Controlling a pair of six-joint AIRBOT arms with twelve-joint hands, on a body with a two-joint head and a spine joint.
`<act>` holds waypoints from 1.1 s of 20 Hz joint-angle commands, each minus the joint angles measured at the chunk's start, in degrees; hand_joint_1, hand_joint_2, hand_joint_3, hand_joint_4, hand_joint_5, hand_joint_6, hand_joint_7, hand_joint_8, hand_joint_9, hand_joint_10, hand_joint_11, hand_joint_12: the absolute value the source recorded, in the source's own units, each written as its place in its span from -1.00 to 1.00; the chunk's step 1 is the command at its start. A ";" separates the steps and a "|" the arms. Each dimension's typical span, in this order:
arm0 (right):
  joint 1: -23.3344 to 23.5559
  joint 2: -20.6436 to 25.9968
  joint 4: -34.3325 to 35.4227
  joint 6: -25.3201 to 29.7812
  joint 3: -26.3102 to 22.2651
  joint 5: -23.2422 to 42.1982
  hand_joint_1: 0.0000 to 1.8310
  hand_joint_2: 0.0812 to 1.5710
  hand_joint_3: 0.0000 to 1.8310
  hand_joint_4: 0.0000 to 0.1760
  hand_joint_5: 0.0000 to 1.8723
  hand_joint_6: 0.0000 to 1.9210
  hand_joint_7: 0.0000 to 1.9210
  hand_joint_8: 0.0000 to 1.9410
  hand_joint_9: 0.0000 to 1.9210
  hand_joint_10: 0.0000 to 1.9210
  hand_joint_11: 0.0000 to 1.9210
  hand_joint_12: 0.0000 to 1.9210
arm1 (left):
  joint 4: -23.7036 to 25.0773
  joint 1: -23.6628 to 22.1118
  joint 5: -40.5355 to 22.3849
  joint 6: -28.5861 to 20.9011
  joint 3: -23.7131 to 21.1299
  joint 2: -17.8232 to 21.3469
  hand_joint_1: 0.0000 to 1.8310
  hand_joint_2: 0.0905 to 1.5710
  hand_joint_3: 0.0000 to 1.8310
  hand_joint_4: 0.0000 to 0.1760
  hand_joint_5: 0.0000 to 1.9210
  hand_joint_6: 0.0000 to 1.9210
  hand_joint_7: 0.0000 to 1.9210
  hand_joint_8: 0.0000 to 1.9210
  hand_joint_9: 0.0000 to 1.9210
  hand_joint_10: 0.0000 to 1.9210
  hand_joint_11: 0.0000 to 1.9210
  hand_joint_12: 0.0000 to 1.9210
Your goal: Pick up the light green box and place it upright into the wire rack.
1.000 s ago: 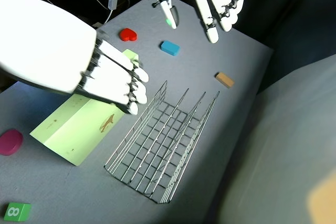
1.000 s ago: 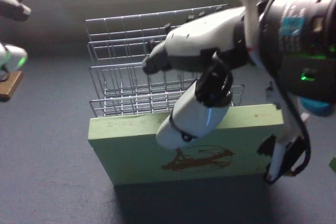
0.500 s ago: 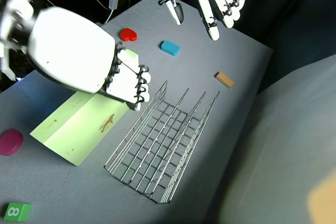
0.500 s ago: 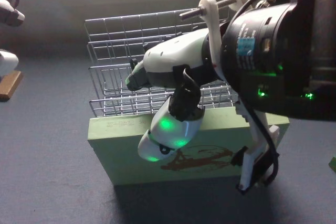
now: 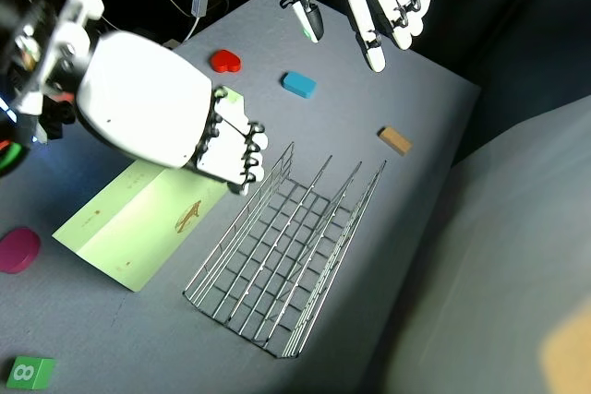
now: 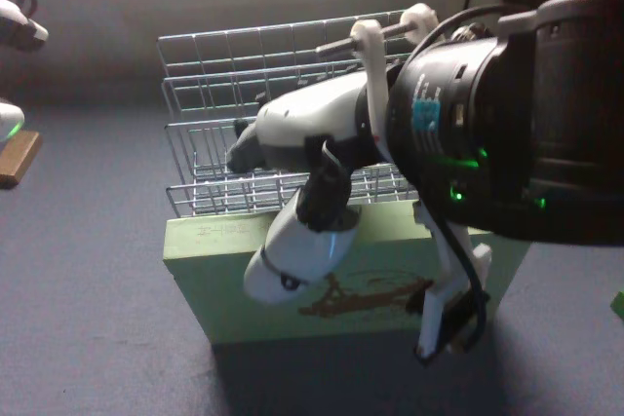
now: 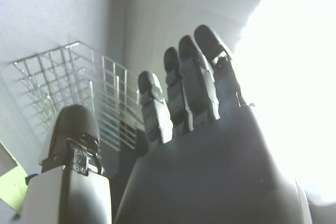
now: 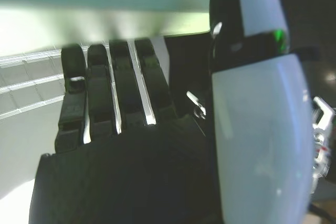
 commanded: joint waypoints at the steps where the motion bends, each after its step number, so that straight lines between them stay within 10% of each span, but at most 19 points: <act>1: 0.18 -0.08 -3.38 0.84 0.30 2.44 -0.14 0.20 -1.00 -1.00 -0.79 -1.00 -0.73 -1.00 -0.80 -1.00 -1.00 -0.10 | 4.68 -0.98 -1.57 0.28 -0.09 0.31 -0.60 0.69 -0.99 0.85 -0.65 -1.00 -0.69 -1.00 -0.69 -1.00 -1.00 -0.07; 7: -1.00 -0.05 -4.37 0.67 0.76 2.48 -0.11 0.23 -0.99 -1.00 -0.76 -0.99 -0.70 -0.99 -0.77 -0.99 -1.00 -0.04 | 4.40 -1.23 -1.25 0.28 -0.22 0.31 -0.54 0.50 -1.00 0.83 -0.65 -1.00 -0.68 -1.00 -0.69 -1.00 -1.00 -0.10; 12: -1.02 0.01 -4.37 0.31 0.82 2.35 0.18 0.37 -1.00 -1.00 -0.18 -0.95 -0.10 -0.95 -0.19 -0.89 -0.66 0.31 | 4.12 -1.58 -0.81 0.29 -0.47 0.31 -0.47 0.51 -1.00 0.82 -0.65 -1.00 -0.68 -1.00 -0.68 -1.00 -1.00 -0.06; 13: -1.05 0.03 -4.37 0.27 0.82 2.31 0.40 0.40 -1.00 -1.00 -0.07 -0.95 -0.05 -0.11 -0.08 -0.81 -0.53 0.34 | 4.11 -1.65 -0.81 0.29 -0.50 0.31 -0.49 0.51 -1.00 0.82 -0.65 -1.00 -0.69 -1.00 -0.69 -1.00 -1.00 -0.06; 14: -1.06 0.04 -4.36 0.21 0.82 2.31 0.34 0.44 -1.00 -1.00 -0.12 -0.05 0.01 0.08 -0.06 -0.54 -0.44 0.46 | 4.11 -1.69 -0.81 0.29 -0.51 0.31 -0.47 0.46 -1.00 0.81 -0.65 -1.00 -0.69 -1.00 -0.70 -1.00 -1.00 -0.08; 15: -1.05 0.09 -4.36 0.12 0.81 2.31 0.46 0.45 -0.99 -1.00 -0.16 0.11 -0.01 0.10 -0.16 0.28 -0.38 0.51 | 4.11 -1.75 -0.80 0.29 -0.56 0.31 -0.46 0.43 -1.00 0.81 -0.65 -1.00 -0.70 -1.00 -0.71 -1.00 -1.00 -0.10; 16: -1.02 0.13 -4.36 0.05 0.81 2.29 0.48 0.44 -1.00 -1.00 -0.14 0.10 -0.01 0.10 -0.14 0.42 -0.29 0.57 | 4.11 -1.75 -0.76 0.29 -0.58 0.31 -0.49 0.46 -1.00 0.81 -0.65 -1.00 -0.70 -1.00 -0.71 -1.00 -1.00 -0.11; 22: 0.02 1.83 -2.15 -1.73 0.51 2.34 0.49 0.43 -1.00 -1.00 -0.08 0.04 0.01 0.07 -0.13 0.46 -0.28 0.60 | 4.11 -1.76 -0.73 0.29 -0.64 0.31 -0.60 0.58 -0.98 0.75 -0.65 -1.00 -0.68 -1.00 -0.69 -1.00 -1.00 -0.05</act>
